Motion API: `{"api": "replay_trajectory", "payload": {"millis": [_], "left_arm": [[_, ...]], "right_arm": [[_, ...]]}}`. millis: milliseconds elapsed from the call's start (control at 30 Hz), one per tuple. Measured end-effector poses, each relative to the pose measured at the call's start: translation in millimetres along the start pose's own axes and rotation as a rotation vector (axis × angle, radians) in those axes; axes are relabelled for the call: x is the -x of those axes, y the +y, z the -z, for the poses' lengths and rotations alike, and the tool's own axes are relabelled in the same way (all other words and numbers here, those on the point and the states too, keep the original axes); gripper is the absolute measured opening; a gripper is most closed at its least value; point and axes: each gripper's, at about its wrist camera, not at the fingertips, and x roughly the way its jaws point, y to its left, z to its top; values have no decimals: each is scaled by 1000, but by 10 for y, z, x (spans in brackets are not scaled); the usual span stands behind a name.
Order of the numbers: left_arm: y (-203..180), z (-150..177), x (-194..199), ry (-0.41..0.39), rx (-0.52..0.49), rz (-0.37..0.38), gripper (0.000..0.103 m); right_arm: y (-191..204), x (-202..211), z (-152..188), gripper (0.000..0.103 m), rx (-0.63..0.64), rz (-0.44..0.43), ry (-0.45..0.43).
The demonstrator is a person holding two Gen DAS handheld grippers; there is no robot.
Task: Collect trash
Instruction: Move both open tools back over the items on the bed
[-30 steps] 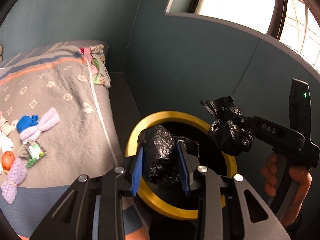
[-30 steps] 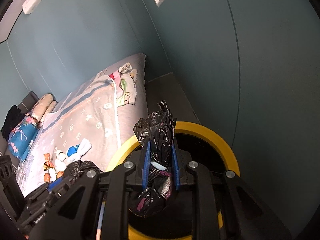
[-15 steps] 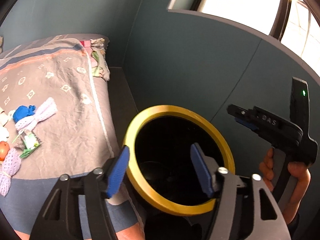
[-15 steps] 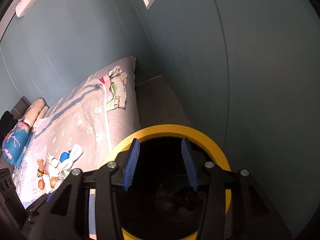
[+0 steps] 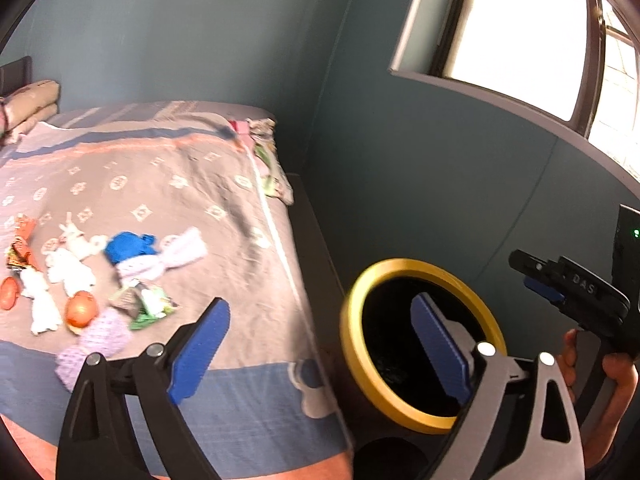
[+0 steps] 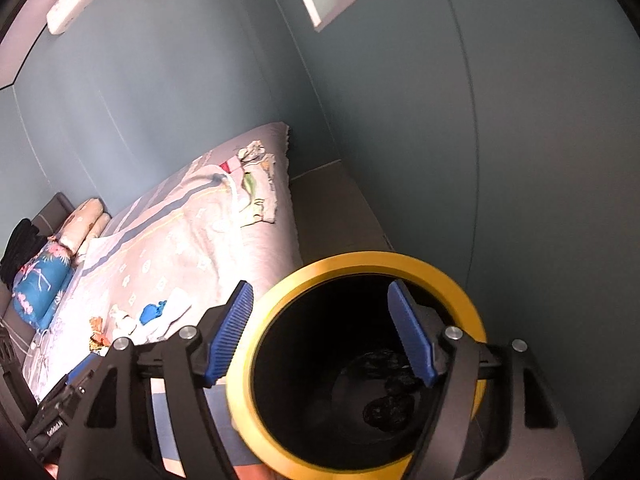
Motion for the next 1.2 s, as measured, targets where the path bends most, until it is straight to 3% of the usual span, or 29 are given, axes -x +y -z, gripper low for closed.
{"api": "replay_trajectory", "payload": {"millis": [267, 667, 1200], "left_arm": [[376, -85, 225, -49, 23, -74, 93], [1047, -115, 559, -98, 56, -209, 95], [2238, -80, 842, -108, 158, -411, 95]], "right_arm": [[416, -28, 14, 74, 59, -46, 14], [1141, -123, 156, 75, 162, -154, 53], [2169, -507, 537, 76, 301, -241, 163]]}}
